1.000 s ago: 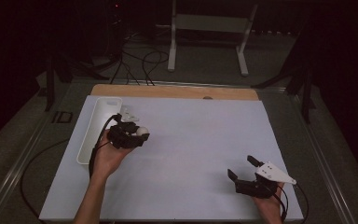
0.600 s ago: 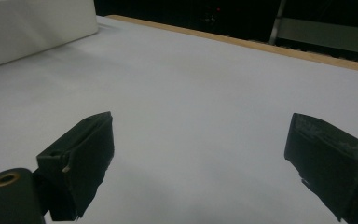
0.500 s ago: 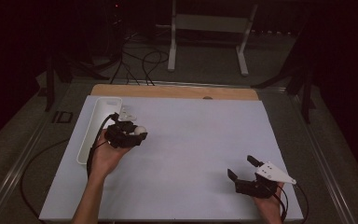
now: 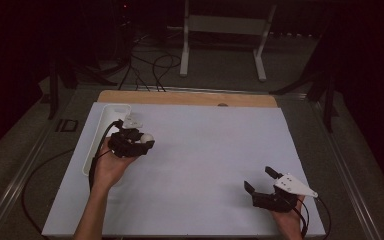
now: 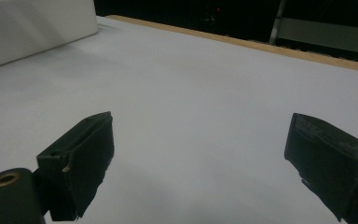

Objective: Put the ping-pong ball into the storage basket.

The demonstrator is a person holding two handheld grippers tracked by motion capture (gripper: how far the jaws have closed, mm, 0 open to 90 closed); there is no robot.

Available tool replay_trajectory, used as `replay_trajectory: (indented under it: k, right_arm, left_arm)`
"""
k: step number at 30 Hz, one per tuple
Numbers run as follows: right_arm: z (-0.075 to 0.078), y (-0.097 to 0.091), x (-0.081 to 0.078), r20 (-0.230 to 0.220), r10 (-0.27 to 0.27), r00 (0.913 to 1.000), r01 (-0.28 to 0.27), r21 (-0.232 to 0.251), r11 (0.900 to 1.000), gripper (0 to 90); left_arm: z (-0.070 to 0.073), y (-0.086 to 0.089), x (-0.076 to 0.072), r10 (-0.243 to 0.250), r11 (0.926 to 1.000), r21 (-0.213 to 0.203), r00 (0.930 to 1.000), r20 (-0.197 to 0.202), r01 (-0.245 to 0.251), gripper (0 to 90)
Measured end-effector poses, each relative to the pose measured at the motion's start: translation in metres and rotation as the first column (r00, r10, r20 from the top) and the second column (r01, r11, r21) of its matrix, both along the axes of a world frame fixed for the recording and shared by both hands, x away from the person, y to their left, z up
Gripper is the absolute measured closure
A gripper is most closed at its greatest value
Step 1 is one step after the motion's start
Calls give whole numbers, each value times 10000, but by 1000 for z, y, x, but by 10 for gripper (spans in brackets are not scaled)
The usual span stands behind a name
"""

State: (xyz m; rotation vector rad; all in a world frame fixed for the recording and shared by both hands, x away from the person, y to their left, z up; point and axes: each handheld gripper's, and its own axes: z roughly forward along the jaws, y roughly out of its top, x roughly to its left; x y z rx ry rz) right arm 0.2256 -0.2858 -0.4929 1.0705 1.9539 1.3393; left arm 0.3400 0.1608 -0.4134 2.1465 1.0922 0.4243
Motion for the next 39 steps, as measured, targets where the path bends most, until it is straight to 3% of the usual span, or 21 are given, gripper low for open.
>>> replay_trajectory:
  k: [39]
  right_arm:
    - [0,0,0,2,-44,10000,44,1,10000,78]
  left_arm:
    - [-1,20,2,359,9993,122,9993,58,-360,514]
